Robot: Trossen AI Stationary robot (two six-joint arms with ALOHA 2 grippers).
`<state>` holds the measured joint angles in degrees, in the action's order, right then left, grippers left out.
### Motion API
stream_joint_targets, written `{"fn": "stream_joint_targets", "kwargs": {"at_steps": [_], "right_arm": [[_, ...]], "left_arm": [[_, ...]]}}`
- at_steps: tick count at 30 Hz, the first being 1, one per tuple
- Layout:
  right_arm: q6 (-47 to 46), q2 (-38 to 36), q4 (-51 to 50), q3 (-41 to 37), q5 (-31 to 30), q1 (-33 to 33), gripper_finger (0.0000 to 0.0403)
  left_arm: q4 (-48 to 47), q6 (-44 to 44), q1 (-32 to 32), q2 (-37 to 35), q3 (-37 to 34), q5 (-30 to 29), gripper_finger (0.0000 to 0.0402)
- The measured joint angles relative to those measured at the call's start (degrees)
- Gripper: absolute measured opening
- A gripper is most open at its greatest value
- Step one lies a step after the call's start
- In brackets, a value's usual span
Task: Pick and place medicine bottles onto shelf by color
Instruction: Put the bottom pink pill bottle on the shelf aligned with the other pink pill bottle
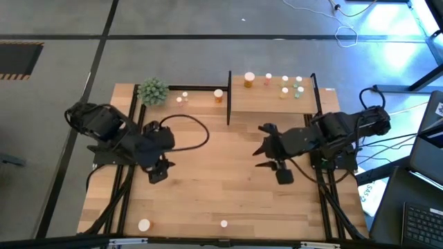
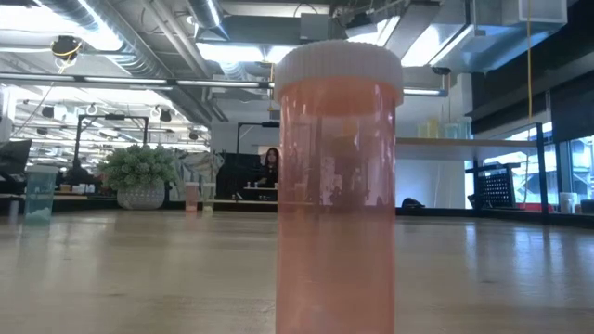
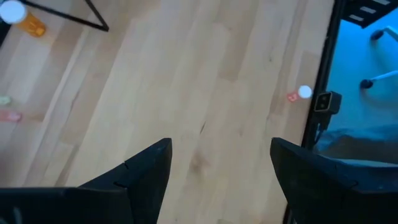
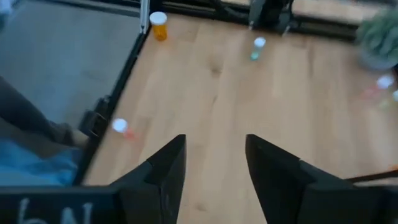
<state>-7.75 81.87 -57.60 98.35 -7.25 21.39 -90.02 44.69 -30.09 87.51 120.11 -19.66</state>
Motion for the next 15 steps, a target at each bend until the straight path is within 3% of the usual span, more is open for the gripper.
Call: {"fn": "stream_joint_targets", "kwargs": {"at_steps": [11,15], "right_arm": [[-14.56,4.4,0.04,0.0,2.68,0.32,0.0168],[-16.16,6.59,0.11,0.0,7.45,0.32,0.0168]], "left_arm": [[0.0,2.81,-6.62,0.09,0.0,-2.82,0.0268],[0.0,4.64,-9.08,0.09,0.0,-4.26,0.0268]]}}
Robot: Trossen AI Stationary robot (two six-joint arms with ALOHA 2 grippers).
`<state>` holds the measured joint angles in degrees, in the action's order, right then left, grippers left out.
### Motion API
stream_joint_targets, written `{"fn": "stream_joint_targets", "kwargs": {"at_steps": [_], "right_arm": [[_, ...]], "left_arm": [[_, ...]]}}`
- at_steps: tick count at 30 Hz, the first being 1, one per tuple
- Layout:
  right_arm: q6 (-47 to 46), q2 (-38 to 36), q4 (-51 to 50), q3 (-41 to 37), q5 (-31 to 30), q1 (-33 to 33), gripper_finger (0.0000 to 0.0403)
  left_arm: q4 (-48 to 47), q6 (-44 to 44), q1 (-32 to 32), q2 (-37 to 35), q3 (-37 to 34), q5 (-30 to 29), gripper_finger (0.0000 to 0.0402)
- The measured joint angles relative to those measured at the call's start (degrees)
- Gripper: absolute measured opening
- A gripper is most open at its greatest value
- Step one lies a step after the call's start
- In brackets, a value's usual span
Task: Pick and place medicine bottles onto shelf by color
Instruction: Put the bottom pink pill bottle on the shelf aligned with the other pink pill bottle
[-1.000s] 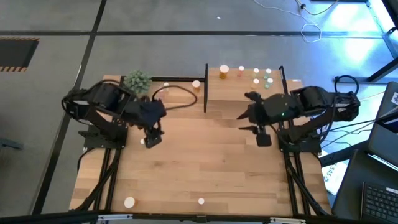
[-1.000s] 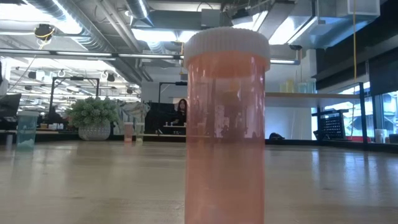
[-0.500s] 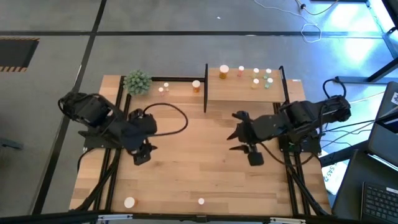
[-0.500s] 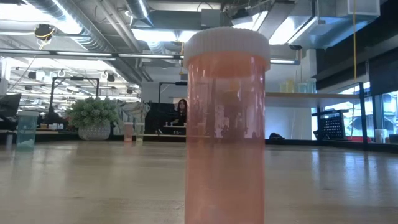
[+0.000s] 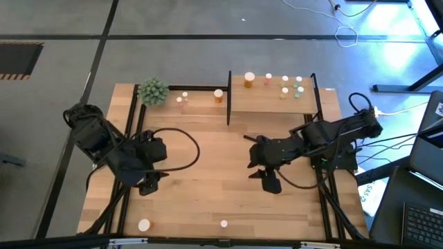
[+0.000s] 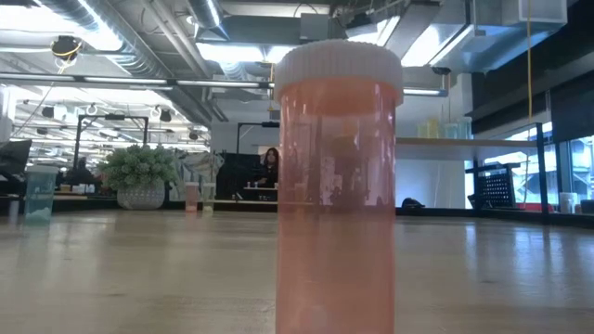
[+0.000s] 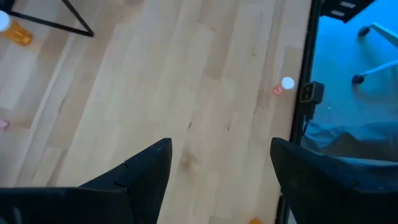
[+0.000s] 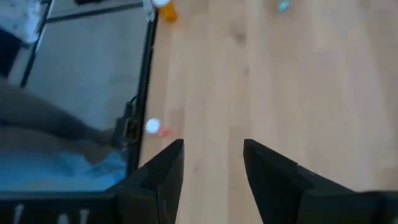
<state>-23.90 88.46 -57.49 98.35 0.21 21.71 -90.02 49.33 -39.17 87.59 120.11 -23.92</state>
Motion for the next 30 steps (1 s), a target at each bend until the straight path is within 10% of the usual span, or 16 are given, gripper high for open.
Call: {"fn": "stream_joint_targets", "kwargs": {"at_steps": [12,30], "right_arm": [[-1.33,8.05,6.28,0.0,13.62,1.28,0.0168],[2.45,9.49,8.46,3.07,12.49,2.88,0.0158]], "left_arm": [[0.0,0.29,-5.96,0.2,0.0,-1.11,0.0268],[1.08,15.13,-10.36,0.54,-5.93,-5.63,0.0268]]}}
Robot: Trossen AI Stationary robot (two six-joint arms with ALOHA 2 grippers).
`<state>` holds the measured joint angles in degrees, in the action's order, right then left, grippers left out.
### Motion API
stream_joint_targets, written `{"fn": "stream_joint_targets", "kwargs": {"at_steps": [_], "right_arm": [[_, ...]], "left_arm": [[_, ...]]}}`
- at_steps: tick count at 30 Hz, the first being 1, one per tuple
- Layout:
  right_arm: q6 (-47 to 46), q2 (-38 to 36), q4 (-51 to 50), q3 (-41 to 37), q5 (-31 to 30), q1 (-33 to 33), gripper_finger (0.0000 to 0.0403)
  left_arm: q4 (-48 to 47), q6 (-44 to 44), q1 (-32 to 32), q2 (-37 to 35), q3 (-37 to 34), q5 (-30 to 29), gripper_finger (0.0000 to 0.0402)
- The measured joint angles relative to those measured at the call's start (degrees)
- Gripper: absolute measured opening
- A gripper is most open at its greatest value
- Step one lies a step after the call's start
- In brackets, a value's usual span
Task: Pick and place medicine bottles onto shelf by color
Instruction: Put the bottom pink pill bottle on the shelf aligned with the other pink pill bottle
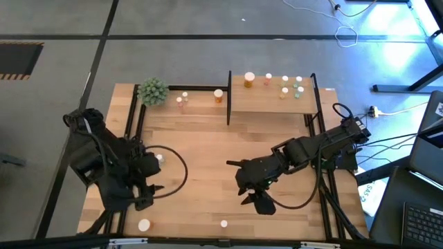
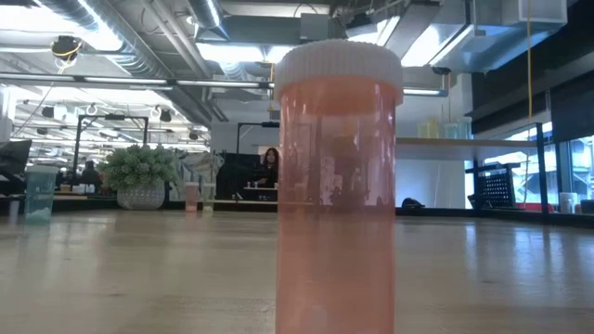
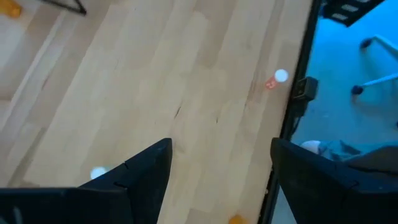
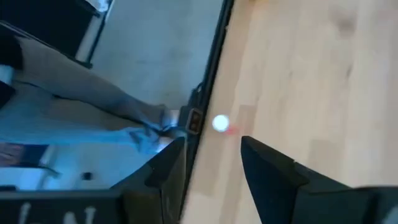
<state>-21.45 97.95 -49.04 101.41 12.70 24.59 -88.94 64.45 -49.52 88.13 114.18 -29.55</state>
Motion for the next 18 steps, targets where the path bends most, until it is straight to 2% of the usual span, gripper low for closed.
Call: {"fn": "stream_joint_targets", "kwargs": {"at_steps": [6,14,18], "right_arm": [[7.34,0.0,-0.44,0.03,-5.16,-0.04,0.0158],[22.9,0.6,-0.17,-2.71,-5.14,0.93,0.0158],[28.16,2.76,0.47,-4.02,-5.07,1.23,0.0158]], "left_arm": [[2.43,4.41,-1.09,0.0,-7.67,0.03,0.0268],[13.02,2.04,-1.02,0.0,-13.53,-0.59,0.0268],[17.11,-0.1,-1.02,0.0,-14.7,-3.25,0.0268]]}}
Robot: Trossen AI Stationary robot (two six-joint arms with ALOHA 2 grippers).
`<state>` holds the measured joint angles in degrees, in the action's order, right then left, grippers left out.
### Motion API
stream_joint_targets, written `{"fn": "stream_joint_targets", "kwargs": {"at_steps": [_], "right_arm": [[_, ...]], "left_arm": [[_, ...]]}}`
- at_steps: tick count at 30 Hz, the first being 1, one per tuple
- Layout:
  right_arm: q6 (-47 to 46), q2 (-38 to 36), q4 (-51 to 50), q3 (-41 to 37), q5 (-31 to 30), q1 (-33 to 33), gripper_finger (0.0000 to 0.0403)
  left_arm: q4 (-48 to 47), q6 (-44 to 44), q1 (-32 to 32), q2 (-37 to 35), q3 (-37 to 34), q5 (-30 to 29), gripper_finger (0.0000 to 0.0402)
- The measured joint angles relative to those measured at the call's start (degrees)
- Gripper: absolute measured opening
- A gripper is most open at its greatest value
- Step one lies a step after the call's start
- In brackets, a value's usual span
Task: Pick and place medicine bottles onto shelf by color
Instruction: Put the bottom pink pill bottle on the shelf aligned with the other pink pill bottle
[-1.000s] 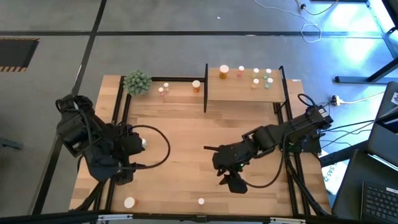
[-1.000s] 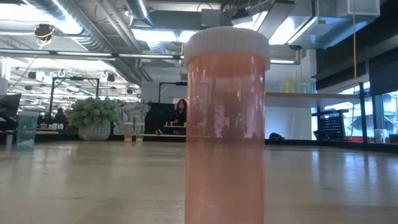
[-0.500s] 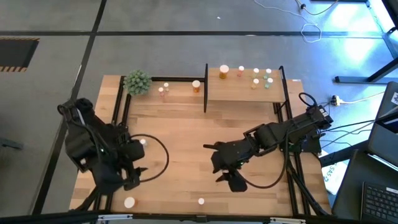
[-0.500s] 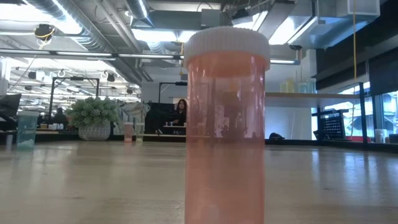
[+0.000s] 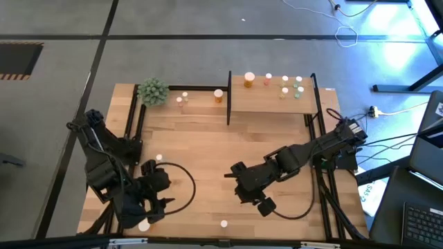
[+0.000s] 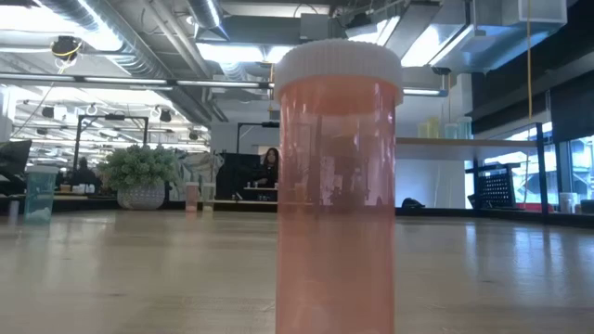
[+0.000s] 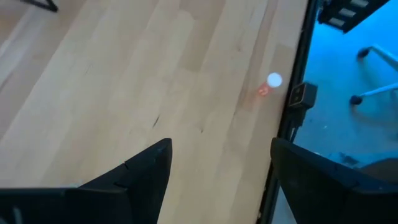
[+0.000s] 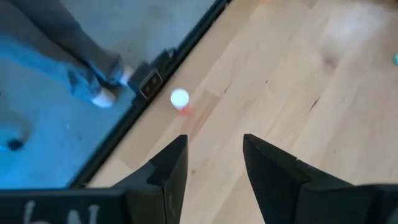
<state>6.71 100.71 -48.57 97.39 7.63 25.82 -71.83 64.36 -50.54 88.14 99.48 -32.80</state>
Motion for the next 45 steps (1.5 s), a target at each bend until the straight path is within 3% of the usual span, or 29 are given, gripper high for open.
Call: {"fn": "stream_joint_targets", "kwargs": {"at_steps": [12,21,33,45], "right_arm": [[6.56,8.49,3.98,-1.78,1.35,0.96,0.0158],[6.99,14.9,12.13,-1.79,3.56,1.2,0.0158],[-3.39,15.36,15.15,-1.78,4.04,1.19,0.016],[-2.1,15.36,14.63,-1.78,2.73,0.09,0.023]], "left_arm": [[1.85,-0.63,-0.02,0.0,-0.18,-0.17,0.0268],[2.05,-7.0,0.0,0.0,-0.18,0.26,0.0268],[2.04,-9.48,-1.34,0.0,-0.17,0.92,0.0268],[2.05,-7.48,-1.4,0.0,-0.15,0.92,0.0268]]}}
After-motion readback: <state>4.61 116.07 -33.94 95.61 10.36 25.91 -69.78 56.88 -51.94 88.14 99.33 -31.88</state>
